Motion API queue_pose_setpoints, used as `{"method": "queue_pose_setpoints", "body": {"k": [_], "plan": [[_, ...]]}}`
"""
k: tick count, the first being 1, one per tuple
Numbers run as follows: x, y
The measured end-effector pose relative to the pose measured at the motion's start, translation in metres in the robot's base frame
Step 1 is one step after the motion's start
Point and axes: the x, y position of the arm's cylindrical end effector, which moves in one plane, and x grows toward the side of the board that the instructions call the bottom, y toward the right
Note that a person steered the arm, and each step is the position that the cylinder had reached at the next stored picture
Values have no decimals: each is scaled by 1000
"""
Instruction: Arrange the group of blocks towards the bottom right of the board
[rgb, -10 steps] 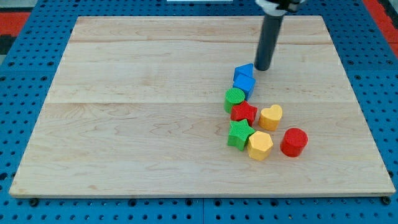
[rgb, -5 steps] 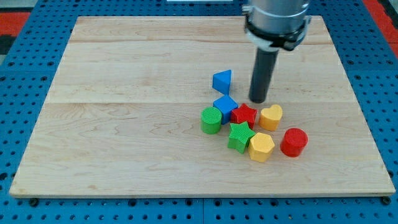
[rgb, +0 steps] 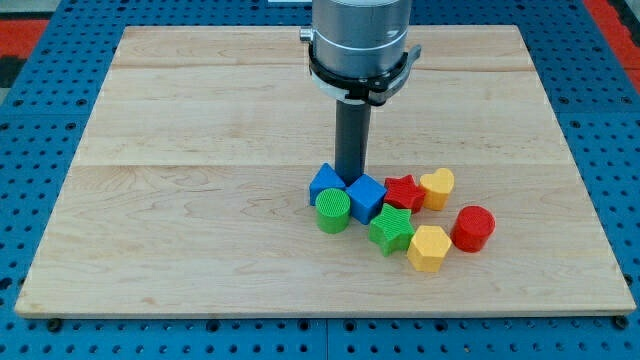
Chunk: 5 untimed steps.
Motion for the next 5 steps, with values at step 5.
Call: {"method": "queue_pose_setpoints", "body": {"k": [5], "plan": [[36, -12]]}}
